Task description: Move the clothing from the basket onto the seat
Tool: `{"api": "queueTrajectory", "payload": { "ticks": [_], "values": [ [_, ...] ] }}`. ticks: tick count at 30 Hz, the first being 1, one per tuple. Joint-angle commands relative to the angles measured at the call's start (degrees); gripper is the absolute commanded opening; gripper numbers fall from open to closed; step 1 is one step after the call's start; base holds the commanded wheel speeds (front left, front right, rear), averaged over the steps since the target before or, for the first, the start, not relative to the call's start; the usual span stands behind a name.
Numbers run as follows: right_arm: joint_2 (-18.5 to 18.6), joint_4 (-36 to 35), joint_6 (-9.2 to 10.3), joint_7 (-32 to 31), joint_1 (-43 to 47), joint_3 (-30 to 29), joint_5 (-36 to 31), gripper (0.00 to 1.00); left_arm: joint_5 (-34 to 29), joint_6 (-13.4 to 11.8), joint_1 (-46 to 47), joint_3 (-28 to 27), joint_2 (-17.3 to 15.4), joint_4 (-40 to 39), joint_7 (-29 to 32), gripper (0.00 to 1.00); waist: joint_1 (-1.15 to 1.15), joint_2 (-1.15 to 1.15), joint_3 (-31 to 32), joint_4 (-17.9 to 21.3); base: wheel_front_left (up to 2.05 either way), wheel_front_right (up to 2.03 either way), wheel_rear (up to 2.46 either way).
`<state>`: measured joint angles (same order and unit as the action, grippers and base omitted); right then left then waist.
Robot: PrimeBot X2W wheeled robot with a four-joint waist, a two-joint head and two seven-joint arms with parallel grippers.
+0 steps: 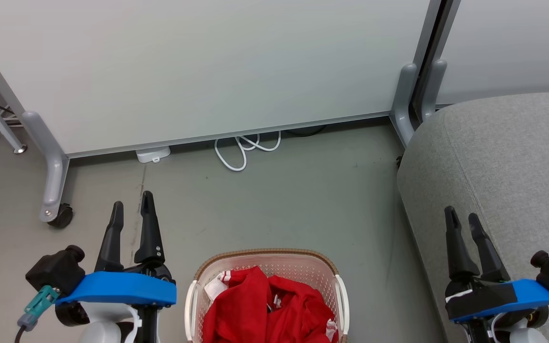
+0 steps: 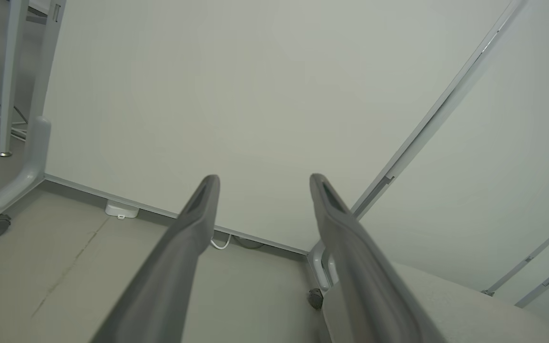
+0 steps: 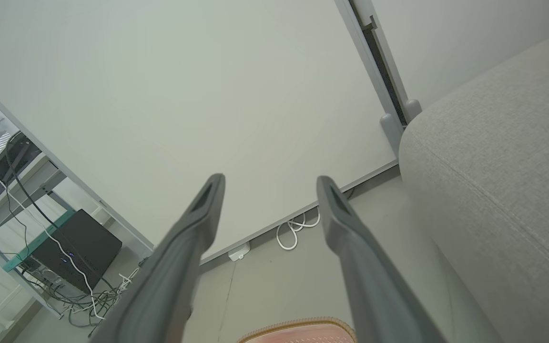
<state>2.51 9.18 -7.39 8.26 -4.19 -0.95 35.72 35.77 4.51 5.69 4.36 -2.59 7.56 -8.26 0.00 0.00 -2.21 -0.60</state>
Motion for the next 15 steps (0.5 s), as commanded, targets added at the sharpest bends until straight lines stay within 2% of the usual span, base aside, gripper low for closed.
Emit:
{"api": "queueTrajectory", "payload": {
  "ticks": [1,15],
  "values": [
    [0.43,-0.71,-0.10,0.57,-0.46,0.14,-1.63,1.00,-1.84,-0.08,0.95,0.35,-0.35,-0.57,-0.59,1.00,0.00,0.00,-0.02,-0.02,0.00,0.00,0.00],
    [0.46,0.13,-0.12,2.53,-0.31,0.56,-10.39,1.00,-12.68,0.04,0.95,3.03,-0.34,0.53,-2.55,1.00,0.00,0.00,-0.35,-0.03,0.00,0.00,0.00]
  ]
}}
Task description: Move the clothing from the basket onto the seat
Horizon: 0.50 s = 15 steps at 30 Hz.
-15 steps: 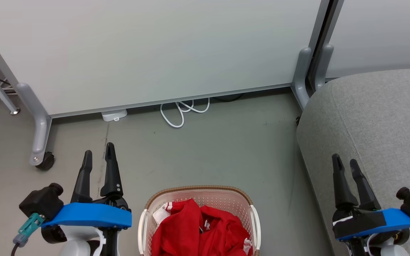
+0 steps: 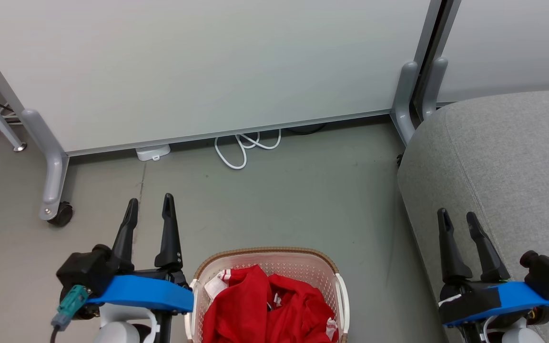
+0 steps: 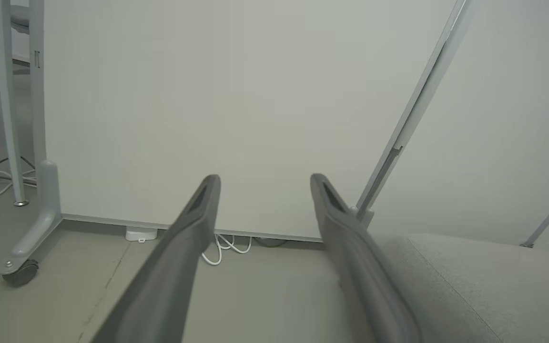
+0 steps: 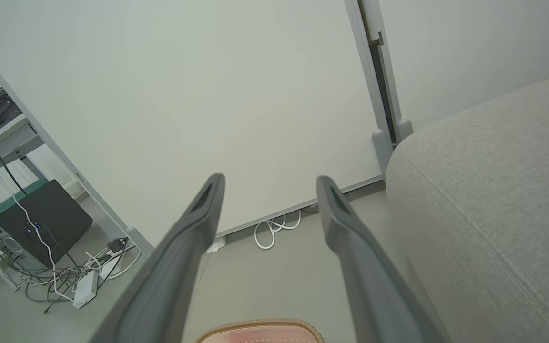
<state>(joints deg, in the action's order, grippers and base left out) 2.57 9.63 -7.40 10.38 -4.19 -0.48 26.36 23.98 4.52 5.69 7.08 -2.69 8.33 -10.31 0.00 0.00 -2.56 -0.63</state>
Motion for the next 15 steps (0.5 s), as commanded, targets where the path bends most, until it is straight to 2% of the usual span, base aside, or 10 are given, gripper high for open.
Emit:
{"api": "queueTrajectory", "payload": {
  "ticks": [1,15],
  "values": [
    [0.41,-0.27,-0.11,0.55,-0.30,0.18,-1.56,1.00,-1.79,0.12,0.92,0.50,-0.25,-0.05,-0.59,1.00,0.00,0.00,0.01,0.02,0.00,0.00,0.00],
    [0.44,1.16,-0.13,2.30,0.62,0.91,-9.29,1.00,-8.75,0.47,-0.21,2.00,-0.26,0.88,-2.34,1.00,0.00,0.00,0.67,-0.04,0.00,0.00,0.00]
  ]
}}
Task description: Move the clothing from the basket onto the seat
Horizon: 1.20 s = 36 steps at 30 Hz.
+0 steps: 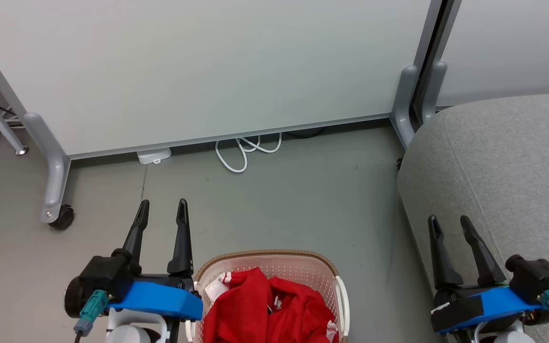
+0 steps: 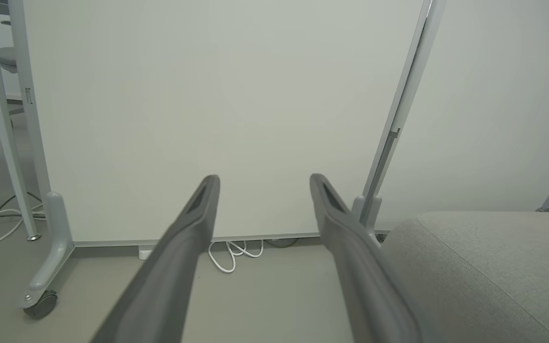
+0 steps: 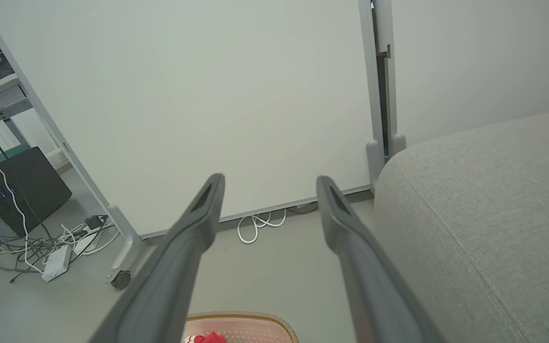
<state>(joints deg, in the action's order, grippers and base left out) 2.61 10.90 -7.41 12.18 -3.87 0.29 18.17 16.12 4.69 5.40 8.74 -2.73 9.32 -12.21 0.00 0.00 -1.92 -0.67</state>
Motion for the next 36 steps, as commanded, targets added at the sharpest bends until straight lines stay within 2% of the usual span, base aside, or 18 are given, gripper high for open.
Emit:
{"api": "queueTrajectory", "payload": {
  "ticks": [1,20,26,36],
  "values": [
    [0.40,0.00,-0.11,0.65,0.36,0.16,-1.52,1.00,-1.37,0.26,-0.02,0.37,-0.22,-0.03,-0.58,1.00,0.00,0.00,0.08,0.02,0.00,0.00,0.00],
    [0.43,0.71,-0.12,2.55,1.12,0.14,-9.22,1.00,-8.32,0.39,-0.71,1.39,-0.22,0.74,-2.52,1.00,0.00,0.00,0.03,-0.08,0.00,0.00,0.00],
    [0.43,1.05,-0.09,3.16,1.33,0.30,-11.42,1.00,-8.48,0.80,-0.71,1.38,-0.21,1.45,-3.12,1.00,0.00,0.00,-0.10,-0.07,0.00,0.00,0.00],
    [0.42,1.80,-0.09,3.12,1.01,0.05,-10.96,1.00,-6.66,1.45,-0.55,1.07,-0.20,2.61,-3.07,1.00,0.00,0.00,-0.17,-0.07,0.00,0.00,0.00]
  ]
}}
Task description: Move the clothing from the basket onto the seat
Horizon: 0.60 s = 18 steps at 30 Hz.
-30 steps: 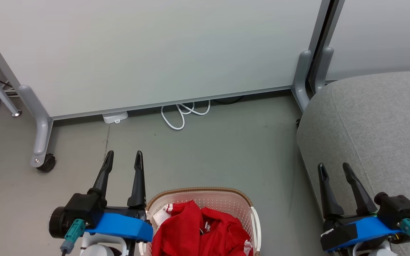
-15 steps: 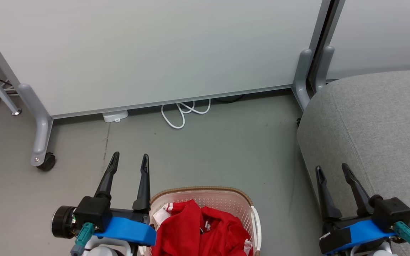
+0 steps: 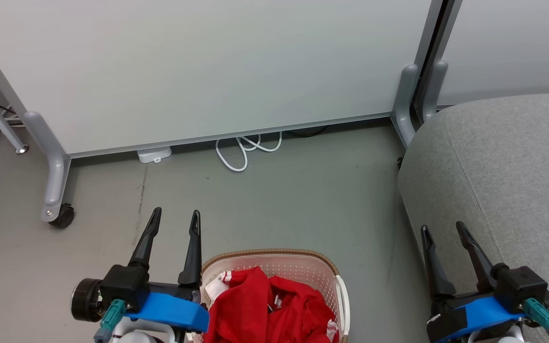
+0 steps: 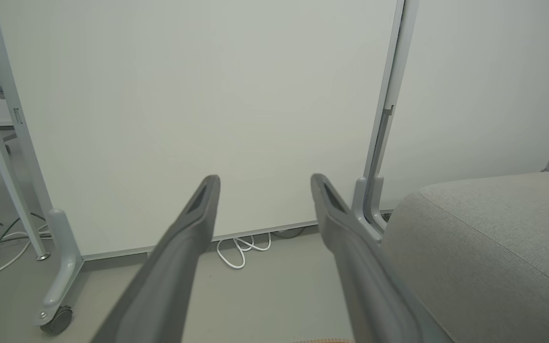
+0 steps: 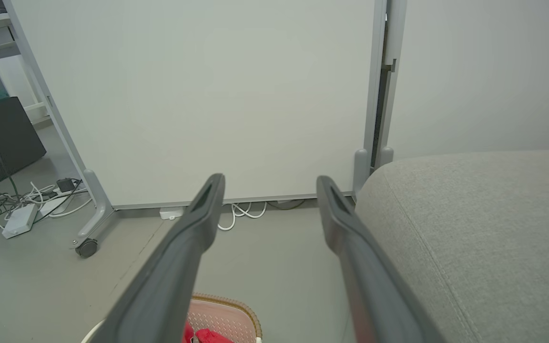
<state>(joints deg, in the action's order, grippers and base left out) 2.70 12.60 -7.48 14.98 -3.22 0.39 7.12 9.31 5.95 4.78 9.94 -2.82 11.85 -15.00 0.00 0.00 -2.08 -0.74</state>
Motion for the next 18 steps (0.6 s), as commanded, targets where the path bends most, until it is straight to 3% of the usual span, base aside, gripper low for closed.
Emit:
{"api": "queueTrajectory", "payload": {
  "ticks": [1,18],
  "values": [
    [0.33,0.17,-0.03,0.32,0.34,-0.07,0.10,1.00,0.17,0.24,0.12,-0.15,-0.12,0.15,-0.28,1.00,0.00,0.00,-0.03,-0.02,0.00,0.00,0.00],
    [0.34,0.40,-0.03,0.32,-1.61,0.17,0.16,1.00,0.12,1.07,3.65,1.77,-0.09,3.70,-0.27,1.00,0.00,0.00,-2.36,0.45,0.00,0.00,0.00]
  ]
}}
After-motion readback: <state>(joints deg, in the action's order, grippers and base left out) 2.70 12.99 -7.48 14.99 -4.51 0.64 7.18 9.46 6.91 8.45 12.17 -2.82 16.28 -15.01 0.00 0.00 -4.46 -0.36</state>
